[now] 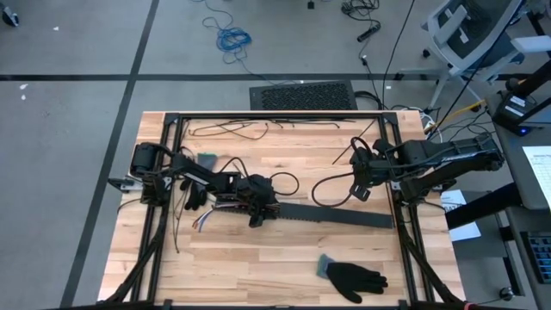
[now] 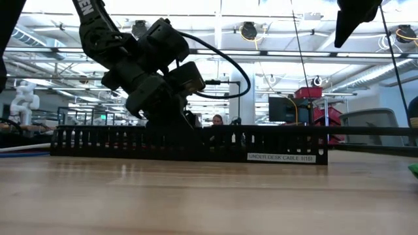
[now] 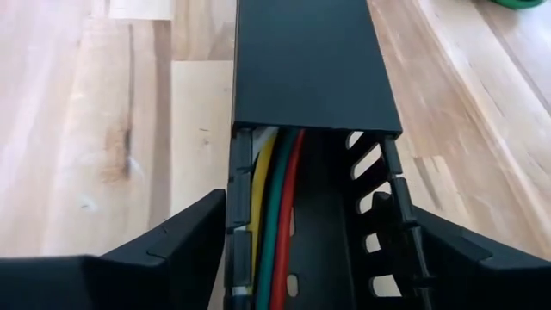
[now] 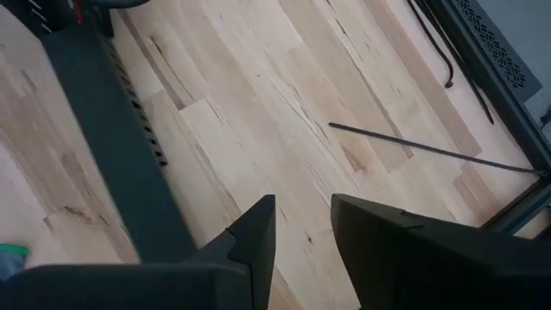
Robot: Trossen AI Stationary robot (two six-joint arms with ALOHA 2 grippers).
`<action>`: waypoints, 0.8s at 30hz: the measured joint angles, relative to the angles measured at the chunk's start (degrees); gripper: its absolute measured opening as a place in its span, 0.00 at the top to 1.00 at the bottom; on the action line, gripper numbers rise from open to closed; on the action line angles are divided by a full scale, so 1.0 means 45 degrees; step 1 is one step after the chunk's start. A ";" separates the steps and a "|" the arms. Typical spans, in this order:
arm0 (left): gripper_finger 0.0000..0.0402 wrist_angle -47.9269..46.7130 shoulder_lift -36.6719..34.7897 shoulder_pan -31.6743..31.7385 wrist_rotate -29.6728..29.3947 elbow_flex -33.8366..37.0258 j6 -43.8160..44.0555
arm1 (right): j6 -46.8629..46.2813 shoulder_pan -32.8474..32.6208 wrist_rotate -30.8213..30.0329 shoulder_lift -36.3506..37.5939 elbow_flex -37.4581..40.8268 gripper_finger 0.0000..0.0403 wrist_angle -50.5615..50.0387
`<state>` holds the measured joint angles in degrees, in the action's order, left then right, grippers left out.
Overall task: Ziptie cables
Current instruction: Close the cable duct with the cable duct cover
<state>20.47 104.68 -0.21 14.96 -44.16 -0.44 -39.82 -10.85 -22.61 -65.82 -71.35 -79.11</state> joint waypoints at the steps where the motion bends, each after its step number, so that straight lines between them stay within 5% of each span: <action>1: 0.30 0.0005 0.0000 0.0041 0.0000 0.0000 -0.0002 | -0.0006 0.0000 0.0001 0.0000 0.0000 0.73 0.0000; 18: 0.41 0.0359 -0.0005 0.0199 -0.0063 0.0005 -0.0333 | 0.1102 -0.0005 0.0863 -0.1644 0.0000 0.73 0.0983; 24: 0.41 0.0359 -0.0010 0.0195 -0.0072 0.0005 -0.0333 | 0.1896 0.0000 0.1798 -0.3303 0.0000 0.73 0.3671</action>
<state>22.09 104.64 0.67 14.64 -44.14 -1.93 -31.29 -10.85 -14.52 -80.69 -71.35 -62.59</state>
